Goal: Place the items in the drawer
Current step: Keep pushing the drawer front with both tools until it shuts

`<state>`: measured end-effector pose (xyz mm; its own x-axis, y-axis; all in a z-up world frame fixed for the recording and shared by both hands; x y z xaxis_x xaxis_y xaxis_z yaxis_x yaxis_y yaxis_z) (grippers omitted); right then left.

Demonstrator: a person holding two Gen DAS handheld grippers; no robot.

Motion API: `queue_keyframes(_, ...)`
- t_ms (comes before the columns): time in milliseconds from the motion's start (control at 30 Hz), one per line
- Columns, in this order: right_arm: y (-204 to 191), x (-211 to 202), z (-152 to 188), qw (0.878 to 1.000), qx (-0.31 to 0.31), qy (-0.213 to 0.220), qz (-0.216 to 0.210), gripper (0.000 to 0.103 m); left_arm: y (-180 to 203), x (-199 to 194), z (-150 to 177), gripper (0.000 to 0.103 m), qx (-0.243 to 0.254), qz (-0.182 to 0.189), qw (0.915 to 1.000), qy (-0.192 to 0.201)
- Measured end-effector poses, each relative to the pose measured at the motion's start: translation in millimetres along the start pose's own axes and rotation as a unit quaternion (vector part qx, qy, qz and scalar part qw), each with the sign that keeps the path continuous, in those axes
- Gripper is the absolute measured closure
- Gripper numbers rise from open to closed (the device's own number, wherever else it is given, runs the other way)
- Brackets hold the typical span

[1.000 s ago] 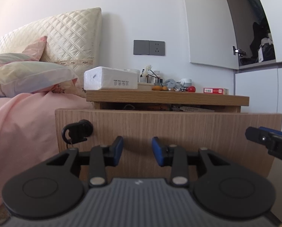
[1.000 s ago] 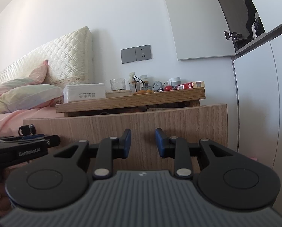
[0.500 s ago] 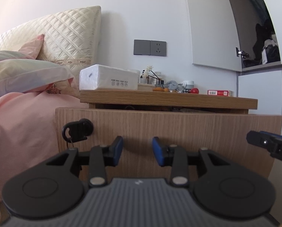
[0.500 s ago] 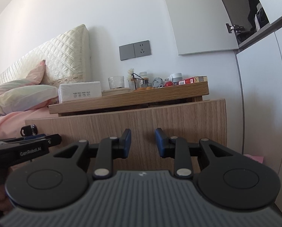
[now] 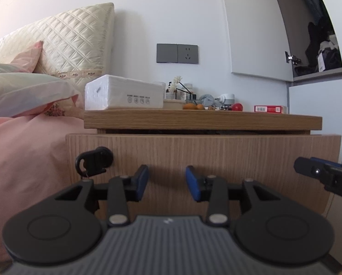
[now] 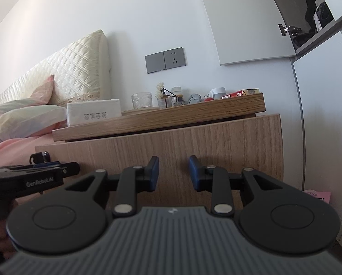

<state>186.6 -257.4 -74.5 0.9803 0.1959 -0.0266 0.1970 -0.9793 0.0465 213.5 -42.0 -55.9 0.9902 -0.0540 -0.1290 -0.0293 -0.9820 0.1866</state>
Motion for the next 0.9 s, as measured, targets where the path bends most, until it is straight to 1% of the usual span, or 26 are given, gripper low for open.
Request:
queue_keyframes(267,4.5,16.9,0.9,1.000,-0.015,-0.012,0.006,0.072,3.4,16.8,-1.9,0.062,0.000,-0.006,1.0000,0.000)
queue_keyframes(500,12.3,29.6,9.3,1.000,0.014,-0.020,0.009,0.072,6.0,29.6,-3.9,0.062,0.003,-0.010,0.9999,-0.001)
queue_keyframes(900,16.1,43.6,11.6,1.000,0.002,-0.020,0.009,0.072,6.6,44.9,-5.2,0.061,0.006,-0.012,0.9999,-0.002)
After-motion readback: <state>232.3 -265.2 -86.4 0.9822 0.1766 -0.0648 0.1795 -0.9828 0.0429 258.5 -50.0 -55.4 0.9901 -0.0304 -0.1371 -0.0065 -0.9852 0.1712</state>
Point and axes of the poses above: each gripper's, at about its wrist camera, not at the fingertips, and x roughly the way its jaws point, y to its right, z to its underside, the point moved 2 cm from there along x, roughly the way its jaws point, and after that the axes turned 13 degrees about -x, right-handed, at the moved point
